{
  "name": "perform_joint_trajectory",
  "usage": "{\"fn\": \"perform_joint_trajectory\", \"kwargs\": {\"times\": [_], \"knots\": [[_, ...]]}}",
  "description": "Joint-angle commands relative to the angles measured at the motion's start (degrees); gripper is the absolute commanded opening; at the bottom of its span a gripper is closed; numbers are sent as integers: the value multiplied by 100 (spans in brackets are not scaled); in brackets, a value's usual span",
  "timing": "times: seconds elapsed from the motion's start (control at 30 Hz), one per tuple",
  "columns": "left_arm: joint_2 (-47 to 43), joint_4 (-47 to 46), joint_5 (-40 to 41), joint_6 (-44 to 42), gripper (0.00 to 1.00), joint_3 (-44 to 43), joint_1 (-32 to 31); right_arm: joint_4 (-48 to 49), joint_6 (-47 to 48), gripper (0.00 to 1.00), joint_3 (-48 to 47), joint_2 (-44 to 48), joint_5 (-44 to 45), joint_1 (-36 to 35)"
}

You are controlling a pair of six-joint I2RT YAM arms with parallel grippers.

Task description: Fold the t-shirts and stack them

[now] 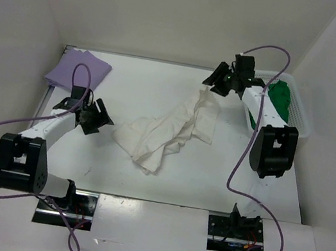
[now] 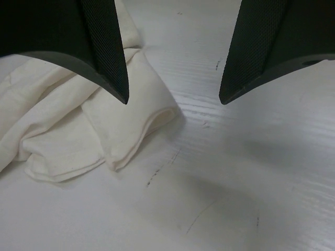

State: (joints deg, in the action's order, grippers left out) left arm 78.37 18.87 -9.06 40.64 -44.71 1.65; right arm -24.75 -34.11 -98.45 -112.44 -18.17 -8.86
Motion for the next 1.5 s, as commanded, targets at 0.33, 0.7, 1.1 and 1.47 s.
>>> {"fn": "perform_joint_trajectory", "kwargs": {"times": [0.33, 0.7, 1.1, 1.47], "knots": [[478, -297, -201, 224, 79, -45, -339, -565, -350, 45, 2761, 1804, -310, -2495], [776, -297, 677, 31, 79, -723, -798, -267, -1010, 67, 2920, 1384, -591, -3648], [1216, -297, 1020, -136, 77, -1092, -1210, 207, -1423, 64, 2779, 785, -653, -4080], [1813, -235, 1600, -347, 76, -1479, -1439, 384, -1529, 55, 2357, 390, -468, -4080]]}}
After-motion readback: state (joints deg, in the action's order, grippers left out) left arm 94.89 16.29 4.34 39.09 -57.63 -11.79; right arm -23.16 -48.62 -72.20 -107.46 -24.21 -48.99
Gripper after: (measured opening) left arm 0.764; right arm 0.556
